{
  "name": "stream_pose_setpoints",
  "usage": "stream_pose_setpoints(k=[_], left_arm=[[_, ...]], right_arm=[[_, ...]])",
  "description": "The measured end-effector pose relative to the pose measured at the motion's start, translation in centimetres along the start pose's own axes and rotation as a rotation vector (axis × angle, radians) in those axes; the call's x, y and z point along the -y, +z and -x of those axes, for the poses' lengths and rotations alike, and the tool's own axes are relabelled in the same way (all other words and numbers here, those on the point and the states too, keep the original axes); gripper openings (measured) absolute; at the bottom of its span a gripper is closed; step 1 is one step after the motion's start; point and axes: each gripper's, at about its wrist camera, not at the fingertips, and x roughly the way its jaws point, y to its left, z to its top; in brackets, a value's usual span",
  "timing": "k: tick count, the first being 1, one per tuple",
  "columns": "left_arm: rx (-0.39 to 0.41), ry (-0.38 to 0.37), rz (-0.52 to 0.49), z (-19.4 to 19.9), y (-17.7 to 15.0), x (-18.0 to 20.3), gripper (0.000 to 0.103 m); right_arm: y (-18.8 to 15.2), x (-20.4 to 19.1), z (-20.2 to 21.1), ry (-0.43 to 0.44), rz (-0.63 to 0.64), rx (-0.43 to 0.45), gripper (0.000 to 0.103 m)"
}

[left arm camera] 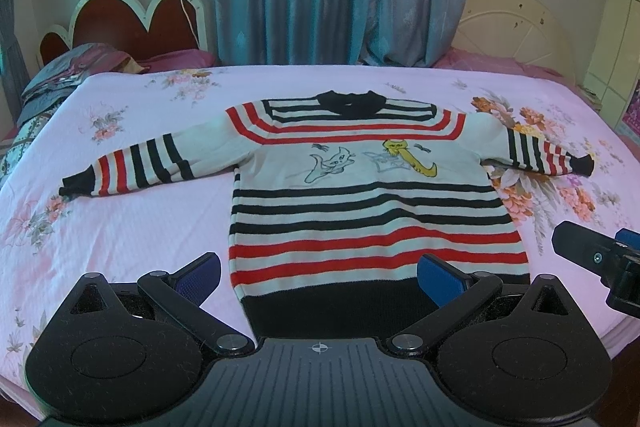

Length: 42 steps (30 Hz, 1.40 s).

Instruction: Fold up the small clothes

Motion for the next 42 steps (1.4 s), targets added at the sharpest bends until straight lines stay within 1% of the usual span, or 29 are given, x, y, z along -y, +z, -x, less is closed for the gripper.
stream_pose_setpoints(k=[11, 26, 33, 42], left_arm=[[-0.01, 0.004, 0.006, -1.1, 0.7, -0.2, 0.103], [-0.021, 0.019, 0.003, -2.9, 1.7, 0.2, 0.103], [-0.018, 0.042, 0.006, -5.5, 3.1, 0.2, 0.103], [-0.019, 0.068, 0.043, -10.5, 5.7, 0.4, 0.103]], right_arm=[[0.0, 0.0, -0.3, 0.001, -0.002, -0.004, 0.102], [0.7, 0.7, -2.4, 0.002, -0.008, -0.026, 0.102], [1.5, 2.4, -4.1, -0.028, -0.024, -0.03, 0.102], [3.6, 5.4, -7.8, -0.071, -0.037, -0.035, 0.102]])
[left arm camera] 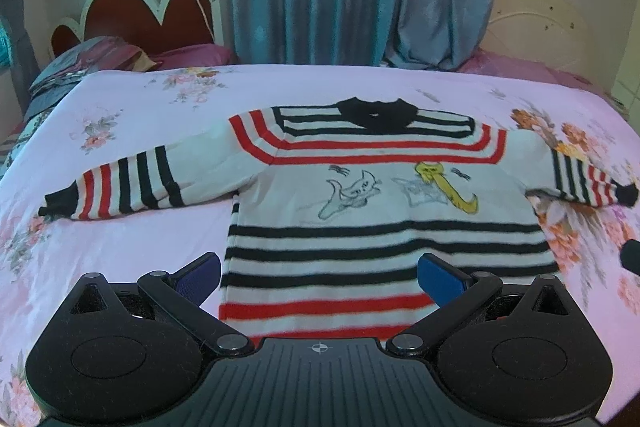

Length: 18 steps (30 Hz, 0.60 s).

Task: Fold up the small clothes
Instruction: 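Move the right tool down toward the black-cuffed sleeve end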

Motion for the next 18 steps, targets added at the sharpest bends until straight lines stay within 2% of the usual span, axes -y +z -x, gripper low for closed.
stream_pose_setpoints(k=[10, 18], left_arm=[[0.005, 0.021, 0.003, -6.8, 3.5, 2.2, 0.103], [0.005, -0.008, 0.015, -12.3, 5.8, 5.5, 0.103]], right_arm=[[3.3, 4.2, -6.1, -0.043, -0.034, -0.008, 0.102], [5.5, 8.6, -11.3, -0.089, -0.061, -0.036, 0.096]])
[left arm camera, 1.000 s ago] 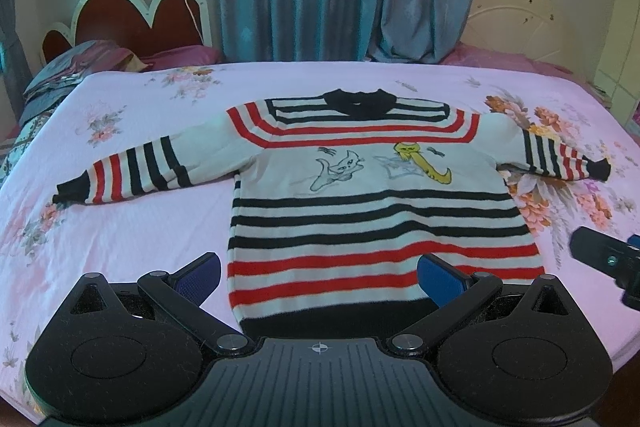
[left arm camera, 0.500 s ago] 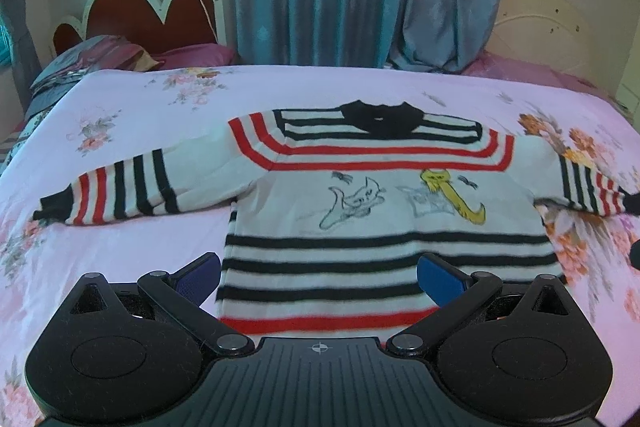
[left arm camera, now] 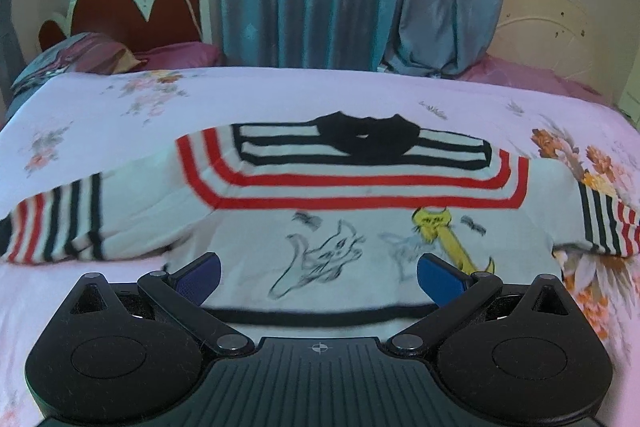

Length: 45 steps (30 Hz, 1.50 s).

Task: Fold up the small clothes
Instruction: 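Move the right tool down toward the black-cuffed sleeve end, then close the right tool on the black sleeve cuff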

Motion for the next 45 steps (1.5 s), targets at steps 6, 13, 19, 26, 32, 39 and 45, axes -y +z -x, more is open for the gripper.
stream_pose_setpoints(k=[6, 13, 19, 26, 32, 39, 45], left_arm=[[-0.012, -0.01, -0.049, -3.6, 1.3, 3.4, 0.103], [-0.048, -0.042, -0.031, -7.5, 2.4, 6.8, 0.103], [-0.052, -0.011, -0.074, -9.4, 3.3, 8.9, 0.103], [-0.083, 0.025, -0.06, -11.5, 3.6, 9.0, 0.103], [-0.107, 0.04, -0.071, -13.0, 3.7, 9.3, 0.103], [-0.111, 0.016, -0.07, -13.3, 4.0, 9.3, 0.103], [-0.099, -0.014, -0.024, -13.0, 5.1, 7.8, 0.103]], right_arm=[[1.2, 4.0, -4.3, -0.051, -0.052, -0.041, 0.086], [1.9, 10.4, -8.7, -0.13, -0.161, -0.083, 0.077], [2.3, 16.2, -11.7, -0.197, -0.283, -0.108, 0.074], [3.4, 20.1, -14.6, -0.221, -0.376, -0.102, 0.063], [3.8, 22.2, -16.5, -0.232, -0.439, -0.071, 0.042], [4.4, 22.3, -16.1, -0.207, -0.437, -0.017, 0.008], [7.3, 17.4, -14.1, -0.123, -0.269, 0.09, 0.008]])
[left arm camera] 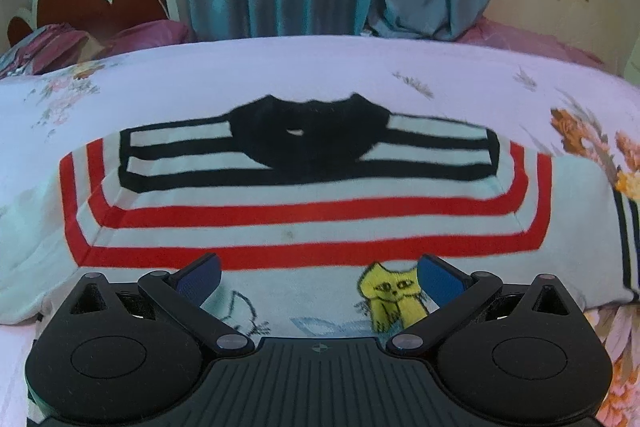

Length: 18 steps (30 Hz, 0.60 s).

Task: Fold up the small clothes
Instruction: 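Close the right tool on the black sleeve cuff, then carry the held sleeve across the sweater body and open the right tool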

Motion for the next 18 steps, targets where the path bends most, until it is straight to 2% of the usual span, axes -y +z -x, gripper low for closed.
stream_pose_setpoints(k=[5, 10, 13, 18], left_arm=[[0.026, 0.0, 0.061, 1.0, 0.9, -2.9, 0.103], [0.053, 0.001, 0.113, 2.2, 1.1, -6.5, 0.103], [0.057, -0.011, 0.144, 2.6, 0.8, -8.4, 0.103], [0.004, -0.08, 0.211, 1.4, -0.3, -10.2, 0.103]], right_arm=[[-0.1, -8.2, 1.2, 0.181, 0.159, 0.013, 0.008], [-3.5, -17.3, 0.6, 0.384, 0.275, -0.071, 0.008], [-6.9, -21.9, -0.8, 0.458, 0.338, -0.154, 0.008], [-11.6, -26.4, -3.3, 0.5, 0.418, -0.295, 0.008]])
